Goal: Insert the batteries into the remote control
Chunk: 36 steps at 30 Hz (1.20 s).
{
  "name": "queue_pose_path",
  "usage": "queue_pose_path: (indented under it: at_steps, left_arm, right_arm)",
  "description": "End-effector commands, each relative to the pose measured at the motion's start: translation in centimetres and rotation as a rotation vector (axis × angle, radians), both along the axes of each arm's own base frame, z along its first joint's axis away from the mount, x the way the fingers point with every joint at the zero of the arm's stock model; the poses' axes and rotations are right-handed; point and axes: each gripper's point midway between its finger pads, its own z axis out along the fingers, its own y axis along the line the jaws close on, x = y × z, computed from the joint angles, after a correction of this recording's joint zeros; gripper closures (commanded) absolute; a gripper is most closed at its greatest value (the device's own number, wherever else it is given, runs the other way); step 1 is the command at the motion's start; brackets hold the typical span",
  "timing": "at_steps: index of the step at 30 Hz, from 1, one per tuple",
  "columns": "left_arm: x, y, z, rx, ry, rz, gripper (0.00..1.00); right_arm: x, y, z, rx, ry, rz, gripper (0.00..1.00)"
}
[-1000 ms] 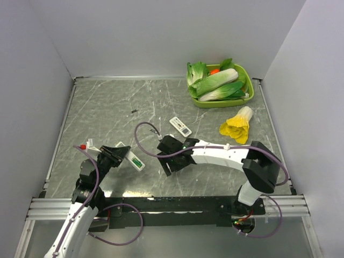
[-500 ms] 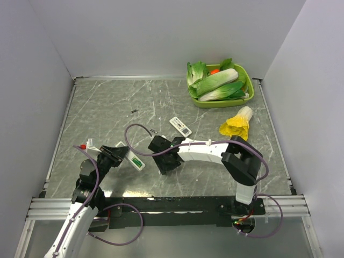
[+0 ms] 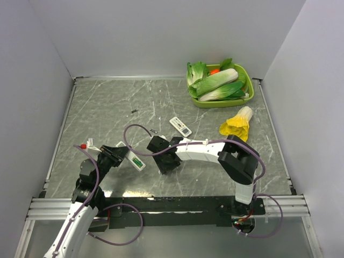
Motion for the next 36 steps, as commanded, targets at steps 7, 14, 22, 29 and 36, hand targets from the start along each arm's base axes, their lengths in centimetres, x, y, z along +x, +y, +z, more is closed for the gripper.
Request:
queue_pose_path:
  at_steps: [7,14,22,29,36]
  left_arm:
    - [-0.2,-0.5,-2.1,-0.028,0.020,-0.025,0.98]
    - [-0.2,-0.5,-2.1,-0.031,0.023,-0.025,0.98]
    - [-0.2,-0.5,-2.2,-0.037,0.024,-0.027,0.98]
    - [-0.2,-0.6,-2.3,-0.041,0.028,-0.031,0.98]
    - [-0.3,-0.7,-2.2,-0.046,0.027,-0.034,0.98]
  right_arm:
    - [0.8,-0.1,-0.8,-0.055,-0.036,-0.020,0.45]
    - [0.8,0.1,-1.5,-0.073,-0.029,-0.010,0.49]
    - [1.0,-0.1,-2.2,-0.106,-0.038,-0.013,0.51]
    - [0.9,-0.4,-2.7,-0.128,-0.034,-0.026,0.50]
    - [0.7,-0.5,-3.1,-0.137,-0.021,-0.032,0.54]
